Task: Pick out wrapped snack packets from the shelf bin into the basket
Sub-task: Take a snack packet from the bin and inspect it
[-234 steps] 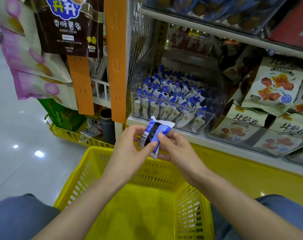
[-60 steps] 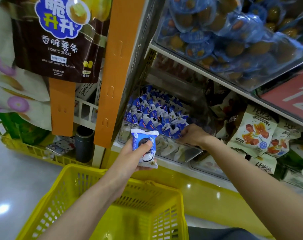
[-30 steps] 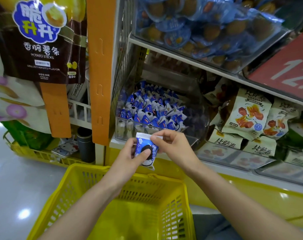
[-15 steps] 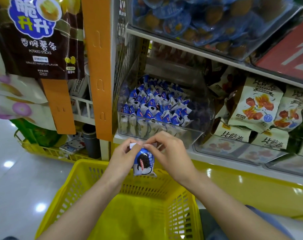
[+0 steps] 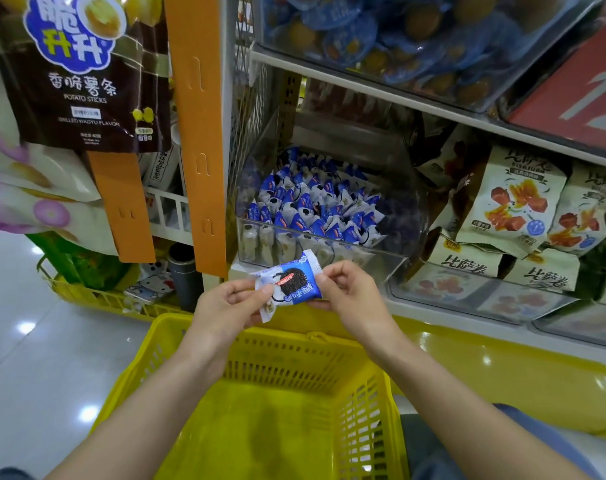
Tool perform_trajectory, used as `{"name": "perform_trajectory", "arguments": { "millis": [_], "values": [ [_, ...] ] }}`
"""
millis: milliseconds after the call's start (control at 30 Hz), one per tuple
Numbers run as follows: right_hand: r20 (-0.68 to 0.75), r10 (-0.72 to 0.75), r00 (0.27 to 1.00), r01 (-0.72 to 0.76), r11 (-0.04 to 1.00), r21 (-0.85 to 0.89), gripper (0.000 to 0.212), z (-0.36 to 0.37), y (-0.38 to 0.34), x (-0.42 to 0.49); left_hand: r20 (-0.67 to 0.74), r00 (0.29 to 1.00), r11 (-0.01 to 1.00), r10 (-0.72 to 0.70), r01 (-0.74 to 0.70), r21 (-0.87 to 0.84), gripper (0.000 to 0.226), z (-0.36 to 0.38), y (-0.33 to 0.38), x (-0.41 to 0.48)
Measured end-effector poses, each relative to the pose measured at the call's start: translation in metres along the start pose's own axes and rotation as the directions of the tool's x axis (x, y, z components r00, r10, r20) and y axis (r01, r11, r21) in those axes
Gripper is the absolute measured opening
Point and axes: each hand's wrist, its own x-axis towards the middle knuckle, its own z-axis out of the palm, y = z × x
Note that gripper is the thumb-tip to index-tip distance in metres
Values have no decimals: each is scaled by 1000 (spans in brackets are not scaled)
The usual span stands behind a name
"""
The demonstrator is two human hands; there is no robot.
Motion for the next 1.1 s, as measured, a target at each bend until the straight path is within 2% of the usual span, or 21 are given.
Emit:
{"name": "perform_trajectory", "arguments": {
  "millis": [100,200,300,367,400,467,533,567,633,700,733,800,933,1000,1100],
  "values": [
    [0,4,1000,-4,1000,-7,18,1,2,-3,48,998,999,-43,45,-27,20,-3,-1,0],
    [28,58,998,-58,998,-24,17,2,3,-5,-11,1000,1000,-18,18,3,30,-5,-2,0],
    [76,192,978,-186,980,-72,15,2,4,-8,-77,990,983,116,-104,149,16,-6,-3,-1],
    [131,279,951,-251,948,-195,6,1,5,-10,-77,974,956,214,-193,220,10,-7,-3,-1],
    [145,286,947,-228,919,-321,11,0,6,-11,-64,965,941,253,-230,250,9,-8,-3,0],
    [171,210,963,-87,838,-539,47,-3,10,-12,-10,947,890,321,-298,345,7,-10,-2,0],
    [220,42,975,89,829,-553,65,-1,7,-16,73,929,823,364,-357,442,8,-10,-2,-1],
    [264,-34,964,173,833,-525,63,0,5,-17,115,923,800,368,-377,467,10,-9,-3,-3],
    [336,-113,935,272,838,-474,42,1,7,-18,182,918,789,353,-397,469,15,-6,-4,-6],
    [314,-131,940,274,840,-468,19,3,7,-19,207,914,792,348,-405,457,18,-3,-4,-8],
    [284,-137,949,264,837,-480,15,2,8,-18,206,913,794,352,-408,452,19,-2,-3,-8],
    [231,-119,966,222,843,-489,14,3,9,-17,188,914,800,360,-406,442,20,-1,-3,-9],
    [226,-37,973,117,927,-355,10,6,10,-17,142,941,861,306,-337,380,14,-1,-4,-9],
    [240,-31,970,113,935,-338,9,6,10,-18,123,960,901,251,-278,332,10,-1,-5,-9],
    [235,-60,970,140,929,-342,7,7,11,-18,104,967,901,231,-254,352,11,-3,-7,-7]
  ]
}}
